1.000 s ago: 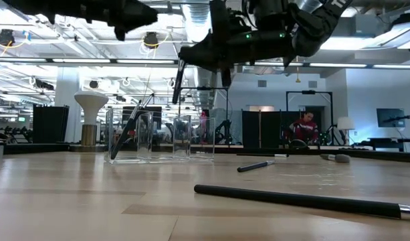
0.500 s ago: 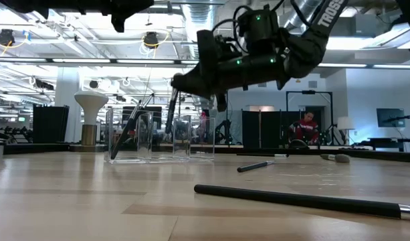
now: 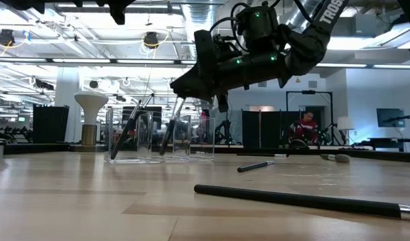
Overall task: Put items in baskets/containers
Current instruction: Put the blush brush into the middle section of the transparent organizer
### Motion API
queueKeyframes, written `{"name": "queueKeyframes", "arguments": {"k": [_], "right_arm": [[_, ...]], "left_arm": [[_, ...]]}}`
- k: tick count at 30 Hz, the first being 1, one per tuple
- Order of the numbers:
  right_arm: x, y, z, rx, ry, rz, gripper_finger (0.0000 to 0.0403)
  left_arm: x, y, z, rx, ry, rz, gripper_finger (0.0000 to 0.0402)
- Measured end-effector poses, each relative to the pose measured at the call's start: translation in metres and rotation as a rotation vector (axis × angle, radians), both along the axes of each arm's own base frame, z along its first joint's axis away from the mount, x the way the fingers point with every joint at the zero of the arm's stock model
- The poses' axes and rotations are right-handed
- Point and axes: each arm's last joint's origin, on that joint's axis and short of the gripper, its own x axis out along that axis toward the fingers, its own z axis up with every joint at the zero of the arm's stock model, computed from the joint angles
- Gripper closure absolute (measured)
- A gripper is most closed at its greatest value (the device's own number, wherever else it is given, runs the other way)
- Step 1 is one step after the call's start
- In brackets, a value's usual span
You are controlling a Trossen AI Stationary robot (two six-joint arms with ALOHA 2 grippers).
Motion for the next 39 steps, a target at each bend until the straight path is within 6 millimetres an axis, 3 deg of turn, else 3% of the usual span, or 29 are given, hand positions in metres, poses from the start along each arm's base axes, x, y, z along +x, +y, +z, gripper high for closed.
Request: {"name": "queueKeyframes", "arguments": {"k": [9, 23, 28, 34, 39], "right_arm": [[0.0, -0.005, 0.0, -0.008, -0.003, -0.011, 0.0338], [-0.004, -0.036, 0.0, -0.026, 0.0, -0.089, 0.0338], [-0.004, -0.034, 0.0, -0.024, 0.0, -0.069, 0.0338], [-0.003, -0.026, 0.001, 0.0, 0.009, 0.074, 0.0338], [-0.003, -0.02, -0.001, -0.039, 0.032, 0.052, 0.0338]], "left_arm": [[0.0, -0.008, 0.0, -0.005, 0.0, -0.012, 0.0302], [-0.001, -0.018, 0.0, -0.01, 0.001, -0.037, 0.0302], [-0.001, -0.019, 0.0, -0.012, 0.001, -0.026, 0.0302], [-0.001, -0.019, 0.0, -0.012, 0.001, -0.025, 0.0302], [-0.001, -0.019, 0.0, -0.012, 0.001, -0.025, 0.0302]]}}
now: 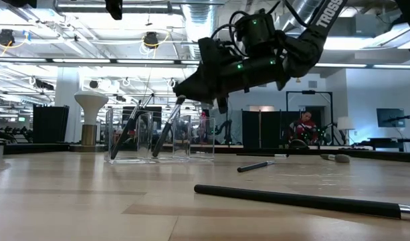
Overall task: Put items in baskets/containers
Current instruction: Put the blush brush into the middle section of the transparent organizer, then put the powder brush into the middle section of the transparent organizer
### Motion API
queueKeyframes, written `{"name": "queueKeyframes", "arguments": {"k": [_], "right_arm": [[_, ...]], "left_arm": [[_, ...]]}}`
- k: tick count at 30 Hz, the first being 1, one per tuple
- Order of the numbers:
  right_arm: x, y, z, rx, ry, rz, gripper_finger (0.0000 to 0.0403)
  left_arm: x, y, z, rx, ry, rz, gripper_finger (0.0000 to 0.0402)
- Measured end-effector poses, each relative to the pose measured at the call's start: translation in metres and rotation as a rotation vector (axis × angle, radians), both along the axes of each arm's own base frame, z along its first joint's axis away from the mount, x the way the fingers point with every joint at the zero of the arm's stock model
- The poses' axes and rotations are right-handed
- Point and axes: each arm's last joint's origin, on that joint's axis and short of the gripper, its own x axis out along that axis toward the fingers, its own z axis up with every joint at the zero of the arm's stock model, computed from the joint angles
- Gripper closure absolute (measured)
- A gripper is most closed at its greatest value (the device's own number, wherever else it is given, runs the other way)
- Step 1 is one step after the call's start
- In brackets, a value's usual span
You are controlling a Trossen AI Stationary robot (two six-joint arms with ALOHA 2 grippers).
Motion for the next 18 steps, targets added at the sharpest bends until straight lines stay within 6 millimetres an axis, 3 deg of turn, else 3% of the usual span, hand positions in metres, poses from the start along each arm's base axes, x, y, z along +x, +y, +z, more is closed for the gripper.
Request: {"name": "queueKeyframes", "arguments": {"k": [12, 18], "right_arm": [[0.0, -0.001, 0.002, -0.086, -0.002, -0.061, 0.0338], [-0.012, -0.008, 0.024, -0.095, 0.06, -0.077, 0.0338]], "left_arm": [[0.0, 0.0, 0.0, 0.0, 0.0, 0.0, 0.0302], [0.0, 0.0, -0.003, 0.001, 0.008, 0.001, 0.0302]]}}
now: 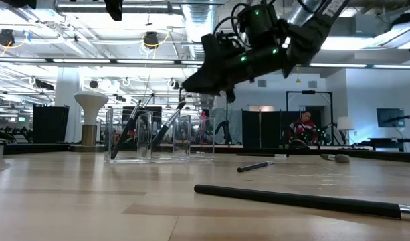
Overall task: Put items in baskets/containers
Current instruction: Put the powder brush into the middle section of the transparent organizer
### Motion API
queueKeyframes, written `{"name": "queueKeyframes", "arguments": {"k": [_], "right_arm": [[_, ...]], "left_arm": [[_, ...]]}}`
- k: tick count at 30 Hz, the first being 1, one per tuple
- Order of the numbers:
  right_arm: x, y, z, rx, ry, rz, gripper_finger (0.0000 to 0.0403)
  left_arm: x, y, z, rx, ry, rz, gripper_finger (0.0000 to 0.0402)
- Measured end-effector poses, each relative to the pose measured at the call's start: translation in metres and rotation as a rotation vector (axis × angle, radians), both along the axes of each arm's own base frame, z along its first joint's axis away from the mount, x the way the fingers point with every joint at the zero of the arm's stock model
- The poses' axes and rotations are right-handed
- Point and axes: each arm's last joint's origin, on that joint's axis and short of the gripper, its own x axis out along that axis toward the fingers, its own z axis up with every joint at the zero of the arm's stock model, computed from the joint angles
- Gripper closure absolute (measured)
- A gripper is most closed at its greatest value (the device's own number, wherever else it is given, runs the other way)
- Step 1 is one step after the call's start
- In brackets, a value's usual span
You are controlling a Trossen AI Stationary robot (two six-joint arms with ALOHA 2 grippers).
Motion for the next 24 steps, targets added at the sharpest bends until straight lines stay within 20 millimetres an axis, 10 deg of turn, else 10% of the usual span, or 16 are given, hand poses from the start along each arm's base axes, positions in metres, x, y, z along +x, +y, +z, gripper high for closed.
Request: {"name": "queueKeyframes", "arguments": {"k": [9, 24], "right_arm": [[-0.046, 0.016, 0.03, 0.145, 0.337, -0.069, 0.0338], [-0.117, 0.022, 0.018, 0.075, 0.996, -0.259, 0.0337]], "left_arm": [[0.0, 0.001, -0.001, 0.001, 0.004, 0.037, 0.0302], [0.0, 0.001, -0.002, -0.003, 0.006, 0.037, 0.0302]]}}
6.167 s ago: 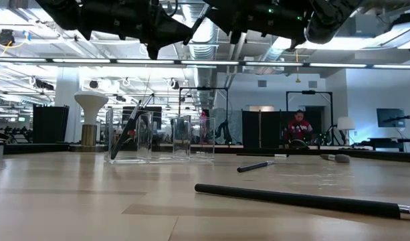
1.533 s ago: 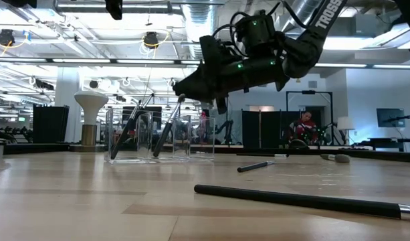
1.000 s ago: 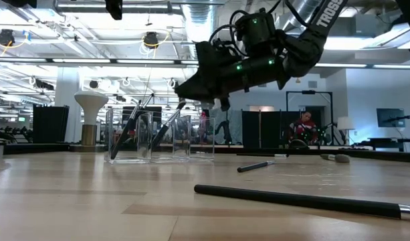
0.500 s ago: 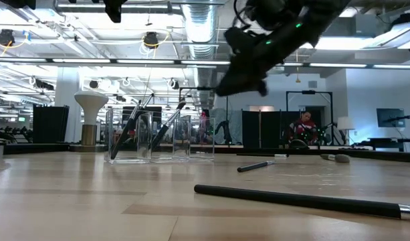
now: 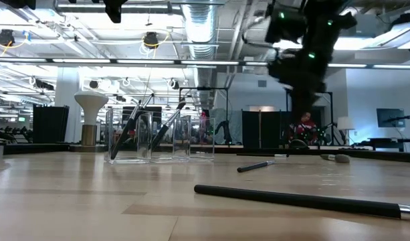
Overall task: Put items in baskets/containers
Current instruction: Put the powder brush into the middle section of the transparent organizer
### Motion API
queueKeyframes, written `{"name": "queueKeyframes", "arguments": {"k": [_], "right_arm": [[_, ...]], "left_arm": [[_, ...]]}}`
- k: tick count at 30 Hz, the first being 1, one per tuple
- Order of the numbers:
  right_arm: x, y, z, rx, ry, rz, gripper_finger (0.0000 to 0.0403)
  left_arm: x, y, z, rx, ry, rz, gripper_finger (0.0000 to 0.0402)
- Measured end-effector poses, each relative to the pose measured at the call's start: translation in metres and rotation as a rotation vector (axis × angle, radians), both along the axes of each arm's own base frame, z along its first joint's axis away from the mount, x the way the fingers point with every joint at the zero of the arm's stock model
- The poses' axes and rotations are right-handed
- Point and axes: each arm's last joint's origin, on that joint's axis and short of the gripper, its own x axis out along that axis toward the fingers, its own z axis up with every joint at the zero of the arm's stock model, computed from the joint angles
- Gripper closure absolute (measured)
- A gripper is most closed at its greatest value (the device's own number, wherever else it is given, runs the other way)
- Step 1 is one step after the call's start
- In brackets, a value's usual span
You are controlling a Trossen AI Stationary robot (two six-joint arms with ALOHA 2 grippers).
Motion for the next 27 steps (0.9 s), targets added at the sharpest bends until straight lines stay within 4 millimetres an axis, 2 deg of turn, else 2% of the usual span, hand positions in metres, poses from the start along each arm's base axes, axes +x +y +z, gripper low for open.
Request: {"name": "queueKeyframes", "arguments": {"k": [4, 9, 16, 21, 27], "right_arm": [[-0.016, 0.002, -0.004, -0.015, 0.238, 0.207, 0.0337], [-0.022, 0.005, -0.005, -0.046, 0.384, 0.508, 0.0337], [-0.023, 0.009, -0.004, -0.184, 0.56, 0.93, 0.0336], [-0.024, 0.004, -0.011, -0.167, 0.655, 1.05, 0.0322], [-0.018, 0.0, -0.033, -0.131, 0.761, 1.143, 0.0254]], "left_arm": [[0.0, 0.0, -0.005, 0.005, 0.05, 0.0, 0.0302], [0.0, 0.0, -0.014, -0.01, 0.095, -0.001, 0.0302], [-0.001, 0.0, -0.035, -0.098, 0.151, 0.01, 0.0302], [-0.002, -0.006, -0.044, -0.146, 0.176, -0.026, 0.0302], [-0.005, -0.02, -0.044, -0.142, 0.164, -0.059, 0.0302]]}}
